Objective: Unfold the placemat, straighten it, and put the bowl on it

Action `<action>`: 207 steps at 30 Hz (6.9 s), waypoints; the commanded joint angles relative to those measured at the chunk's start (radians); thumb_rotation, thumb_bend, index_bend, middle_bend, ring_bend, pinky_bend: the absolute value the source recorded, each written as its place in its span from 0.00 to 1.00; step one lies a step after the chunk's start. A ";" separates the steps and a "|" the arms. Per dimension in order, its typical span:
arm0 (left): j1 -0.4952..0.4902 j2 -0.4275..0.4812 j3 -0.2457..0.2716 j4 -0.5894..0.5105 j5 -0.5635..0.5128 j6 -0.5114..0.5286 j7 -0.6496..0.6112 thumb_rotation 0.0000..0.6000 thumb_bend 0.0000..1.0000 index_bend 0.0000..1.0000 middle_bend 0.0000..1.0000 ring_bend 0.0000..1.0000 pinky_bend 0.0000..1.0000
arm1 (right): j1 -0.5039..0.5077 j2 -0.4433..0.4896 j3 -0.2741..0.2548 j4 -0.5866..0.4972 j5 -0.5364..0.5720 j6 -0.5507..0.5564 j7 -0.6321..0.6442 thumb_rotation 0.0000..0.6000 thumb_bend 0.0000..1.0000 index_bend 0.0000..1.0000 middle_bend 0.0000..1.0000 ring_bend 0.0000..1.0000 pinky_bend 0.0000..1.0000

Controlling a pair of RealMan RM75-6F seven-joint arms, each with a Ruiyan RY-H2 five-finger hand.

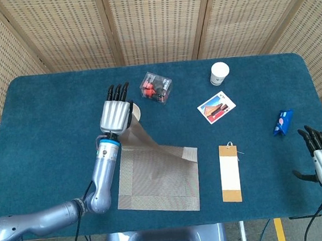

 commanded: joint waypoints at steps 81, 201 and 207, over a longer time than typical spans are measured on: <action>0.791 0.515 0.657 -0.132 0.600 0.655 -0.827 1.00 0.22 0.04 0.00 0.00 0.00 | 0.034 -0.074 -0.128 -0.022 -0.212 -0.029 -0.110 1.00 0.00 0.02 0.00 0.00 0.00; 0.855 0.478 0.504 -0.058 0.640 0.472 -0.871 1.00 0.22 0.04 0.00 0.00 0.00 | 0.241 -0.661 -0.145 0.142 -0.214 -0.178 -0.153 1.00 0.40 0.24 0.00 0.00 0.00; 0.854 0.478 0.503 -0.060 0.634 0.466 -0.877 1.00 0.22 0.04 0.00 0.00 0.00 | 0.231 -0.708 -0.135 0.188 -0.243 -0.113 -0.102 1.00 0.39 0.42 0.00 0.00 0.00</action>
